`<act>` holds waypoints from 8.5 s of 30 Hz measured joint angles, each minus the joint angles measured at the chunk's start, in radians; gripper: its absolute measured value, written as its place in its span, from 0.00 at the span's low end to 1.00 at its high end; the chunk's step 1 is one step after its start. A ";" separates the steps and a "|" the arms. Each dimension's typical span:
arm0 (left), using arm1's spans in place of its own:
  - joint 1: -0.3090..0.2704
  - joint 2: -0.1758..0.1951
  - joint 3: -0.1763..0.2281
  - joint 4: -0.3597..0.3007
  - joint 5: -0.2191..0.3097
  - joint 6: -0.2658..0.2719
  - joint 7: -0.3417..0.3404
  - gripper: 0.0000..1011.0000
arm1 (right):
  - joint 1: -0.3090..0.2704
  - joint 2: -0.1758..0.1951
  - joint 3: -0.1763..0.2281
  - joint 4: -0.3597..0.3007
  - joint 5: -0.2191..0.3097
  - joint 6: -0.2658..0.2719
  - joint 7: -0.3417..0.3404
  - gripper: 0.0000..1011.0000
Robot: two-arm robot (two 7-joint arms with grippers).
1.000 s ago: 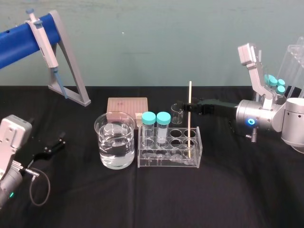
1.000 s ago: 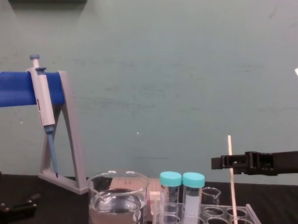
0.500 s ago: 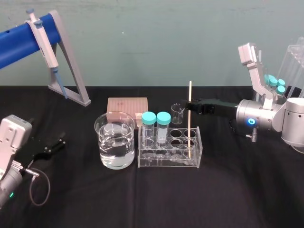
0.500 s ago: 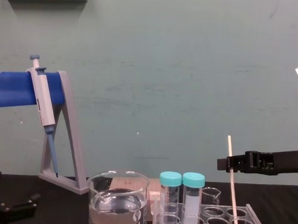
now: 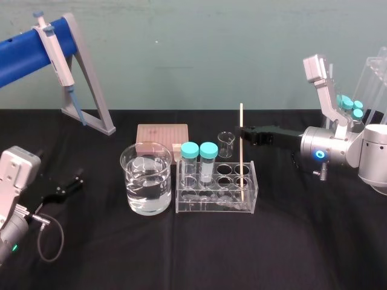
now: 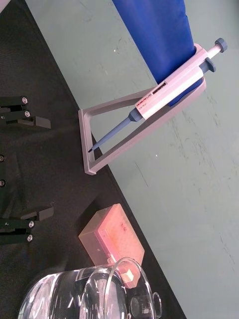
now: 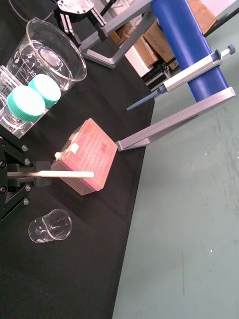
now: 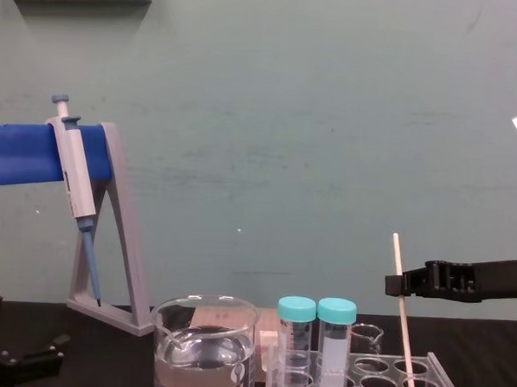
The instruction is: Hold the thermometer with one hand and immerse one end into the beaker, then reinsert it into the test tube rack.
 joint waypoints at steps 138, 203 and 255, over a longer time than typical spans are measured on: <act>0.000 0.000 0.000 0.000 0.000 0.000 0.000 0.99 | 0.098 -0.299 -0.065 0.183 -0.202 -0.464 0.279 0.05; 0.000 0.000 0.000 0.000 0.000 0.000 0.000 0.99 | 0.097 -0.302 -0.061 0.186 -0.210 -0.464 0.281 0.05; 0.000 0.000 0.000 0.000 0.000 0.000 0.000 0.99 | 0.097 -0.302 -0.061 0.186 -0.210 -0.463 0.281 0.05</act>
